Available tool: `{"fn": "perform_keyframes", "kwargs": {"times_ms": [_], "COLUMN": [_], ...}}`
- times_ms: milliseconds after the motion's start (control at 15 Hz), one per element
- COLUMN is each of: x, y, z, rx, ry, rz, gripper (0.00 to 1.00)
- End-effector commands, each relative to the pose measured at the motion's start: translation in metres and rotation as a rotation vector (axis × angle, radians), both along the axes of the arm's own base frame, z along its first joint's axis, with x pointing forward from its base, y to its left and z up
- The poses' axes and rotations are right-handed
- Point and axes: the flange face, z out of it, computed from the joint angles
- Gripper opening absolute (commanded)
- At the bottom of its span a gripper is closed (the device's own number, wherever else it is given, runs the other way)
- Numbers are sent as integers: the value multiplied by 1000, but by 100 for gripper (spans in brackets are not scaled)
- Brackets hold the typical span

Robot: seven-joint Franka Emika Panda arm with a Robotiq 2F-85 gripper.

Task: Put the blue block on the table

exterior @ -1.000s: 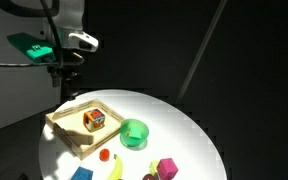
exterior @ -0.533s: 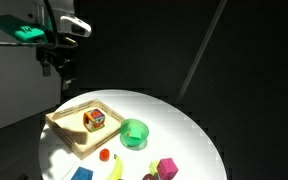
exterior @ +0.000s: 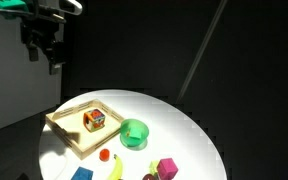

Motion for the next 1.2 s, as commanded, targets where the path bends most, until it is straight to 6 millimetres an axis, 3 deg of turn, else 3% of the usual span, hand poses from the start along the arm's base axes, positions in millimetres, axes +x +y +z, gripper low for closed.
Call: {"fn": "perform_keyframes", "kwargs": {"times_ms": [0,467,1133], "x": [-23,-39,-37], "y": [-1,1,1], "z": [31,52,47], "rx": [-13,-26,0], "ry": [-8,-20,-25], "rz": [-6,-33,-24], "gripper": [100,100,100]}}
